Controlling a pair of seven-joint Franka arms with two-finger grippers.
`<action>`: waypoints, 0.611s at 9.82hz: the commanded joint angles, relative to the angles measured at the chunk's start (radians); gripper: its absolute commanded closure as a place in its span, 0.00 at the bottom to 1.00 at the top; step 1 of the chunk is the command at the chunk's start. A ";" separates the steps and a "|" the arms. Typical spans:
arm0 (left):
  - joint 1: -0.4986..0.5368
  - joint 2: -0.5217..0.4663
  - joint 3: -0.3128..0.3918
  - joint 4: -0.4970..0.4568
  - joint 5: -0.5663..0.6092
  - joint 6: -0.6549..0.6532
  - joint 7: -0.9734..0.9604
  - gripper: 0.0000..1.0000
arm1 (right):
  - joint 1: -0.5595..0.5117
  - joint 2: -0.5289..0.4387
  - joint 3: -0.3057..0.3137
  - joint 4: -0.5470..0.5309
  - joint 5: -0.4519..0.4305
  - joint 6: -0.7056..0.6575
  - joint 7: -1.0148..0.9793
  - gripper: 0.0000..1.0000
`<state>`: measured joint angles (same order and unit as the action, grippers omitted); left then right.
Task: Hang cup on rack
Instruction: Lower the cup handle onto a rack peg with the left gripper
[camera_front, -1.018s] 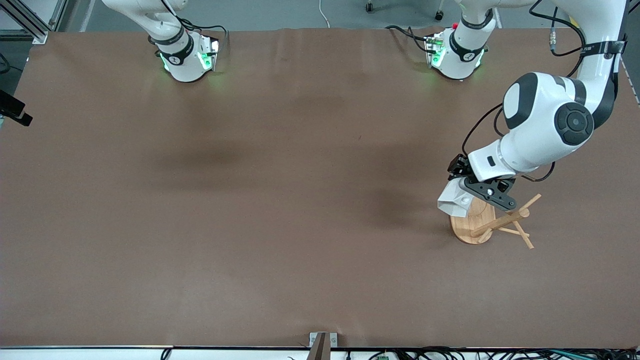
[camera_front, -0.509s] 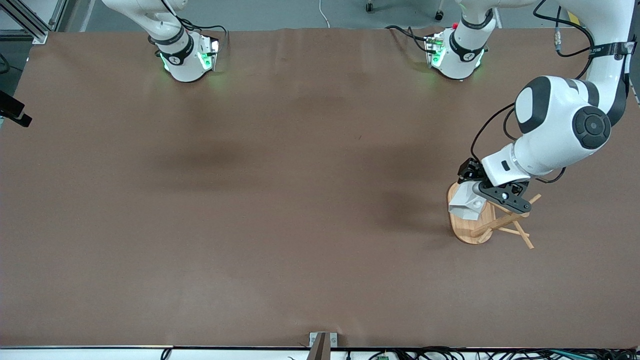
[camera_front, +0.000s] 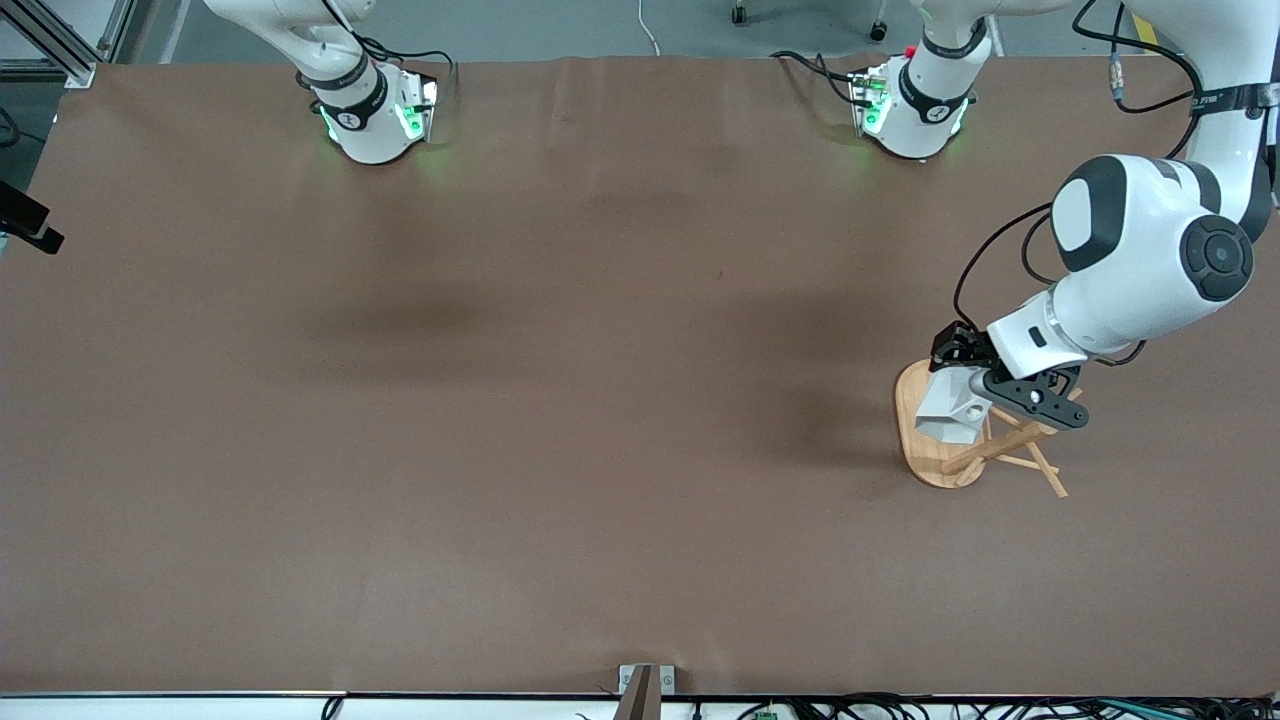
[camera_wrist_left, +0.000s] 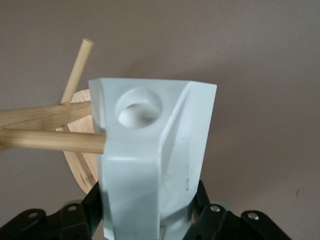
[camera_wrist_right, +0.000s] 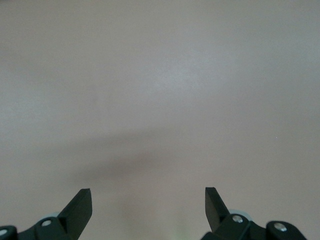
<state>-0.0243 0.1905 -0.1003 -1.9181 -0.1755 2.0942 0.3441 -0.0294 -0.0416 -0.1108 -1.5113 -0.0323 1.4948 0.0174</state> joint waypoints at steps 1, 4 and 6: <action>0.001 0.015 0.001 -0.015 -0.030 0.017 0.003 0.99 | -0.012 0.003 0.013 0.011 -0.008 -0.004 0.016 0.00; 0.001 0.021 0.020 -0.015 -0.042 0.023 0.003 0.98 | -0.010 0.003 0.013 0.013 -0.008 -0.008 0.016 0.00; 0.001 0.035 0.030 -0.015 -0.042 0.029 0.003 0.97 | -0.012 0.003 0.013 0.013 -0.005 -0.008 0.016 0.00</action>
<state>-0.0235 0.1939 -0.0779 -1.9188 -0.1996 2.0959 0.3419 -0.0294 -0.0416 -0.1107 -1.5113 -0.0323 1.4947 0.0178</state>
